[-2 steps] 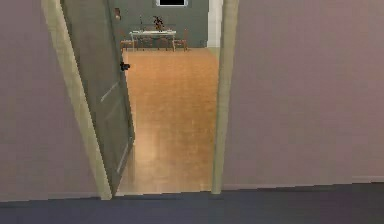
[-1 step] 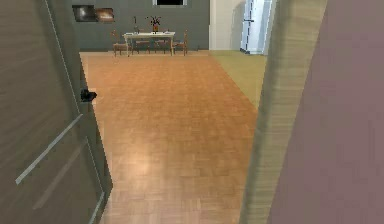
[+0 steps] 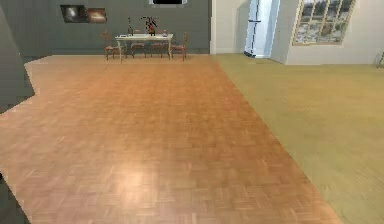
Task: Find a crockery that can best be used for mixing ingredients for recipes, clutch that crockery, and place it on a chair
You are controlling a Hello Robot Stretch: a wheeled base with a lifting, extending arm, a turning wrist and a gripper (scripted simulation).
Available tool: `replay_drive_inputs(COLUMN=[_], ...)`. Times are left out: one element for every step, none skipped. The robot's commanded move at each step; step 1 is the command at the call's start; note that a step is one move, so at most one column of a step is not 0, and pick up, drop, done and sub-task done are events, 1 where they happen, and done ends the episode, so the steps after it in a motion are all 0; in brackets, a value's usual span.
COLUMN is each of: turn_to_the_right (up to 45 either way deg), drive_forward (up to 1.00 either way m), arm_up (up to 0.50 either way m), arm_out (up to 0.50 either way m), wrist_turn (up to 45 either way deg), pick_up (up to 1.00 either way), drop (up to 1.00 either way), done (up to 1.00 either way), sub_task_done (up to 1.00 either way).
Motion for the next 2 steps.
replay_drive_inputs(turn_to_the_right=[-6.0,0.0], drive_forward=[0.00,0.15], arm_up=[0.00,0.00], arm_out=[0.00,0.00], wrist_turn=[0.0,0.0], pick_up=[0.00,0.00], drop=[0.00,0.00], done=[0.00,0.00], sub_task_done=[0.00,0.00])
